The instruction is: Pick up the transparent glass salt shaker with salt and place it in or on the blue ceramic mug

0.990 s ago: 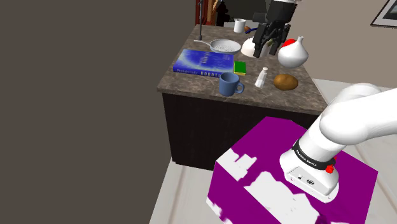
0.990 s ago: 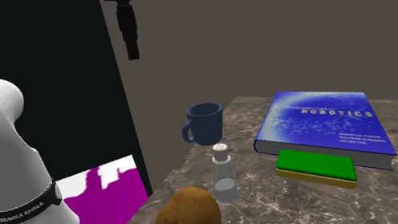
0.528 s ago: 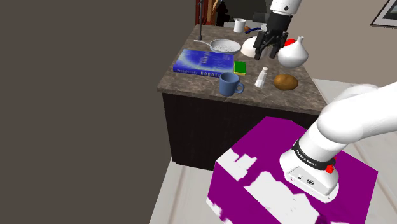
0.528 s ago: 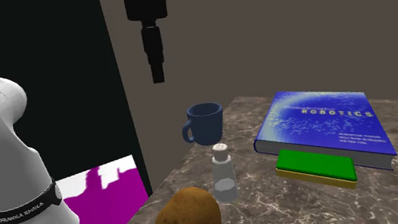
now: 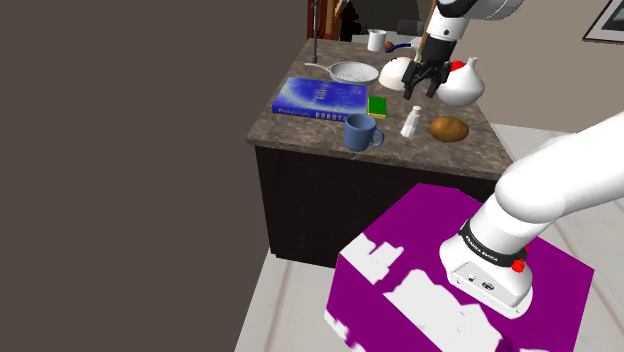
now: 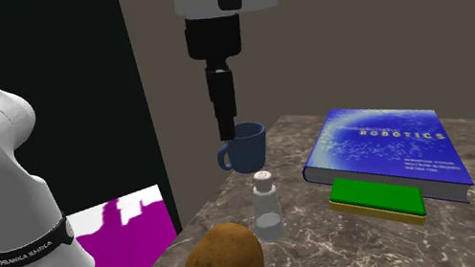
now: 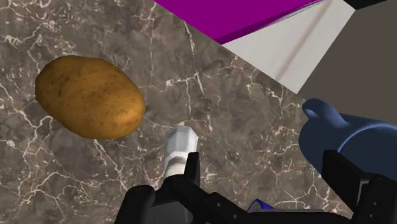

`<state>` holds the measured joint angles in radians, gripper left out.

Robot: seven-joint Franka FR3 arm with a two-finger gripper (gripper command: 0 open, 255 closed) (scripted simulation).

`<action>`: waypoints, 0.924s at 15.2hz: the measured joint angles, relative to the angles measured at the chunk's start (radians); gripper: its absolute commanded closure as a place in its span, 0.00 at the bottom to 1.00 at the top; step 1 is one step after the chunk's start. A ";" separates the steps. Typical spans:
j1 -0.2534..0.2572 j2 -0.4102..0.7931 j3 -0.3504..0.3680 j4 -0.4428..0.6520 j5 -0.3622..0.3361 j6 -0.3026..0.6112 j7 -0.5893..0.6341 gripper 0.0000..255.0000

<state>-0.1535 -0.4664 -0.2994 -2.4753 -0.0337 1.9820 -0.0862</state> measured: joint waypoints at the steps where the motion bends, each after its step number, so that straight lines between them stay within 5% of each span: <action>1: -0.006 0.031 -0.016 0.008 -0.001 0.024 -0.013 0.00; 6: -0.034 0.167 -0.098 0.057 0.008 0.115 -0.083 0.00; 14: -0.031 0.237 -0.118 0.006 0.030 0.234 -0.109 0.00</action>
<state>-0.1849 -0.2289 -0.4177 -2.4691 -0.0033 2.2163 -0.1956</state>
